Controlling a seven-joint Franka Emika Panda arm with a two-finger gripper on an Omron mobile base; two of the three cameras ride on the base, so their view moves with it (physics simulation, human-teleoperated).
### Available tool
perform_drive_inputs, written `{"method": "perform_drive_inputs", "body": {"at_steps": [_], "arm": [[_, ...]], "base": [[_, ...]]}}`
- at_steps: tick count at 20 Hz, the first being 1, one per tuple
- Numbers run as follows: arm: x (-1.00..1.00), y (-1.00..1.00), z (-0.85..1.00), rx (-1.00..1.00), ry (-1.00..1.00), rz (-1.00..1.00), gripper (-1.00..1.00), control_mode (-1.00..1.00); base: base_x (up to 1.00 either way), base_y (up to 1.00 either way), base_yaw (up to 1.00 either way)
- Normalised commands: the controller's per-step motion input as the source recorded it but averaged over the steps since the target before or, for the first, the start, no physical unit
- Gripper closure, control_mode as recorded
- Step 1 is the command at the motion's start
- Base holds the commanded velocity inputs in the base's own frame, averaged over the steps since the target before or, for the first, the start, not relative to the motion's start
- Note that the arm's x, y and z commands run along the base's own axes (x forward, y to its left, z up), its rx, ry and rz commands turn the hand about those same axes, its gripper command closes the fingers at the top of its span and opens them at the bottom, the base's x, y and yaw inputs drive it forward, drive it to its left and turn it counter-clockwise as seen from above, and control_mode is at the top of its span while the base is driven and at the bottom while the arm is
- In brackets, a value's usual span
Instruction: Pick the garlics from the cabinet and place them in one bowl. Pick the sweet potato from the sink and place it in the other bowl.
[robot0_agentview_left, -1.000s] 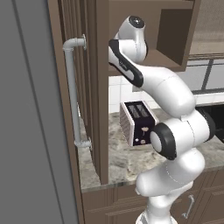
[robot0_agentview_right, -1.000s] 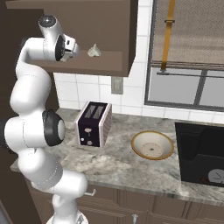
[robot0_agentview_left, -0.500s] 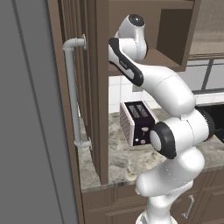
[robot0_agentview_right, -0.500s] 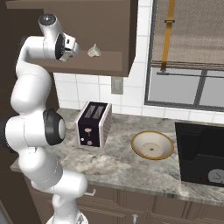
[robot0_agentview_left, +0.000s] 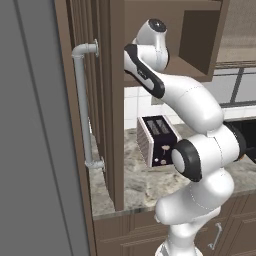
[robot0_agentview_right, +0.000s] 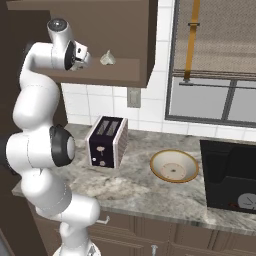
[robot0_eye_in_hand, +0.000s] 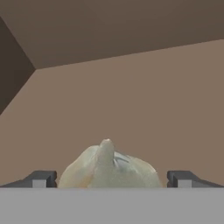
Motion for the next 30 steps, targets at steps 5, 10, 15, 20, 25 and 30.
{"method": "perform_drive_inputs", "body": {"at_steps": [5, 10, 15, 20, 25, 30], "arm": [[0.0, 0.0, 0.0, 0.0, 0.0, 0.0, 1.0, -1.0], [0.0, 0.0, 0.0, 0.0, 0.0, 0.0, 1.0, -1.0], [0.03, -0.03, 0.0, 0.0, 0.05, 0.0, 1.0, -1.0], [-0.59, 0.0, 0.29, 0.0, -0.1, 0.0, 1.0, -1.0], [-0.95, -0.09, 0.17, 0.0, -0.17, 0.0, 1.0, -1.0], [-1.0, -0.55, 0.0, 0.0, -0.21, 0.0, 1.0, -1.0]], "base": [[0.0, 0.0, 0.0], [0.0, 0.0, 0.0], [0.0, 0.0, 0.0], [0.0, 0.0, 0.0], [0.0, 0.0, 0.0], [0.0, 0.0, 0.0]]}}
